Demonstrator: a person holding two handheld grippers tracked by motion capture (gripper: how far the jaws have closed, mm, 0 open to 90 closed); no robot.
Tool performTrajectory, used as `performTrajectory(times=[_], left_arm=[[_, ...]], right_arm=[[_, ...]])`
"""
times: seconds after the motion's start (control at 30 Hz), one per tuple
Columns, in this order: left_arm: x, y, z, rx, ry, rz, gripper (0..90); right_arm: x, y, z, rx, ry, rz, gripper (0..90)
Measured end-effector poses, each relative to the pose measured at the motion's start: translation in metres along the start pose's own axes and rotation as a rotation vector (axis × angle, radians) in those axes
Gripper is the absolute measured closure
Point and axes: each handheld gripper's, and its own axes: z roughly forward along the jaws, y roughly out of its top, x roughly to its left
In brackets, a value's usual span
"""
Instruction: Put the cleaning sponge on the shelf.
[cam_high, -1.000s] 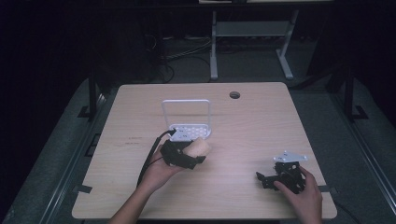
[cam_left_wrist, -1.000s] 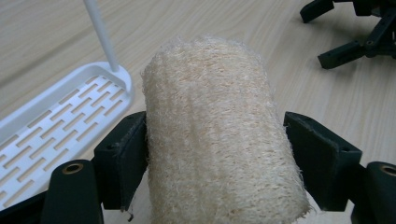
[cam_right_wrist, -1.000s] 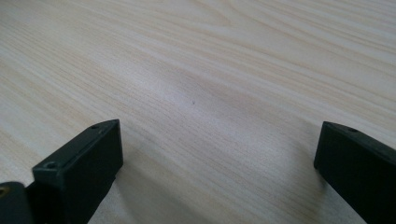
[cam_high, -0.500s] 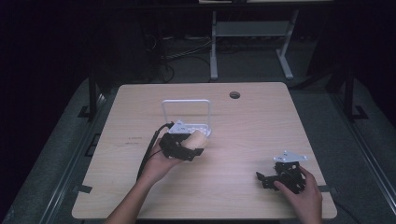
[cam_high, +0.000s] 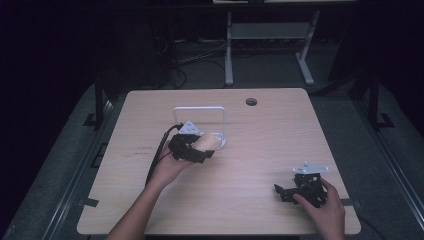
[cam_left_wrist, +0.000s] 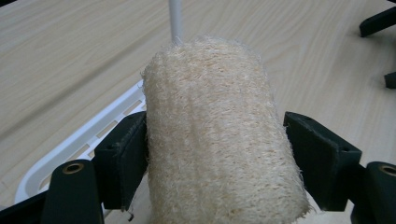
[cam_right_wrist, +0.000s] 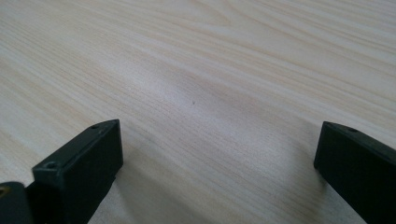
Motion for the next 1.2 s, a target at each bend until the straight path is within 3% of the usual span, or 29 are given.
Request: performTrajectory(times=[0.57,0.77,0.87,1.2], left_arm=[[0.021,0.005,0.023,0.019,0.048,-0.017,24.5],[0.026,0.004,0.033,0.038,0.064,-0.006,24.5],[0.026,0.002,0.038,0.043,0.064,-0.025,24.5],[0.032,-0.004,0.05,0.064,0.069,-0.037,24.4]], right_arm=[[0.0,0.0,0.0,0.0,0.0,0.001,1.0],[0.0,0.0,0.0,0.0,0.0,0.0,1.0],[0.0,0.0,0.0,0.0,0.001,0.001,1.0],[0.0,0.0,0.0,0.0,0.001,0.001,1.0]])
